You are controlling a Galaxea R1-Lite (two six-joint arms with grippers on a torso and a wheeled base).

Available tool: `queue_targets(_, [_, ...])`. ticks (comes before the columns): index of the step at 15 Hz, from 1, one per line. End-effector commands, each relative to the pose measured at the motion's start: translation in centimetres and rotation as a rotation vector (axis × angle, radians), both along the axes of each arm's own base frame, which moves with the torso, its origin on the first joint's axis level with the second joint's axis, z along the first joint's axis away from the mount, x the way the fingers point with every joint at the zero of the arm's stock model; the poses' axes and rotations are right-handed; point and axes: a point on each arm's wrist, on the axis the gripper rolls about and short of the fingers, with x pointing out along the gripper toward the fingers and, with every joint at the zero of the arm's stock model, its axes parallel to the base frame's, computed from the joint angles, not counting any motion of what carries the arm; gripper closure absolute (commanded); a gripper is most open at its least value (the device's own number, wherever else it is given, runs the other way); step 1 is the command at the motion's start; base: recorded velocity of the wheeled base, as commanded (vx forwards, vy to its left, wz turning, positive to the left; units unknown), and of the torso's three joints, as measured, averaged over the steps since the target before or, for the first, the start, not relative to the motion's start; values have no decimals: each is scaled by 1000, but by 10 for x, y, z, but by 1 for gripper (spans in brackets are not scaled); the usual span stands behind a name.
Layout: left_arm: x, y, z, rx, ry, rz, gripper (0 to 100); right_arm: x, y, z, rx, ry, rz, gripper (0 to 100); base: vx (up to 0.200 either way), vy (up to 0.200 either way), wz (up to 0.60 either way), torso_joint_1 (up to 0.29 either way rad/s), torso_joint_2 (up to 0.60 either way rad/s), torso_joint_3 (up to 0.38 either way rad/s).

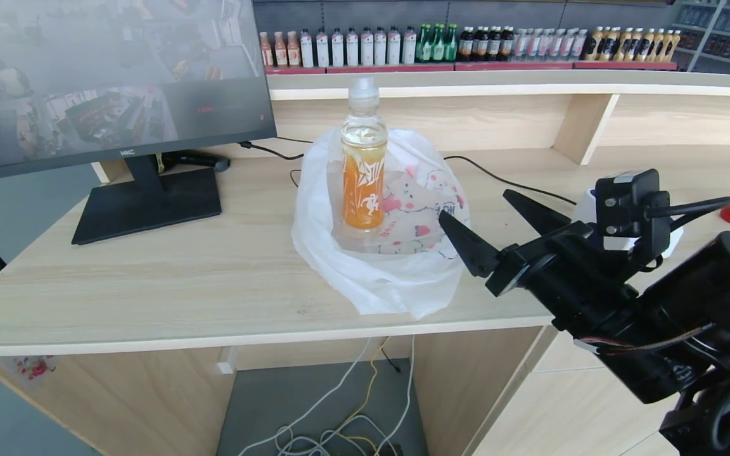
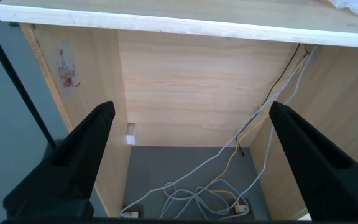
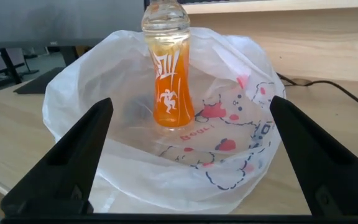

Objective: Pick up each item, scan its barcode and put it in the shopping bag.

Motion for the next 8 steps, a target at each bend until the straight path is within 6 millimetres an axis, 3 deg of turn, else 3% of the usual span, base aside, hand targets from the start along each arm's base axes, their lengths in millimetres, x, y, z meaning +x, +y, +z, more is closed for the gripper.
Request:
queue_targets(1, [0,0,0,-1,0,1,0,-1,-1,-1,-4,5,-1,0,0,-200,0,7,2,2])
queue_targets(8, [0,0,0,-7,0,1,0,-9,-7,4,6,-6,0,0,0,-200,0,9,2,4])
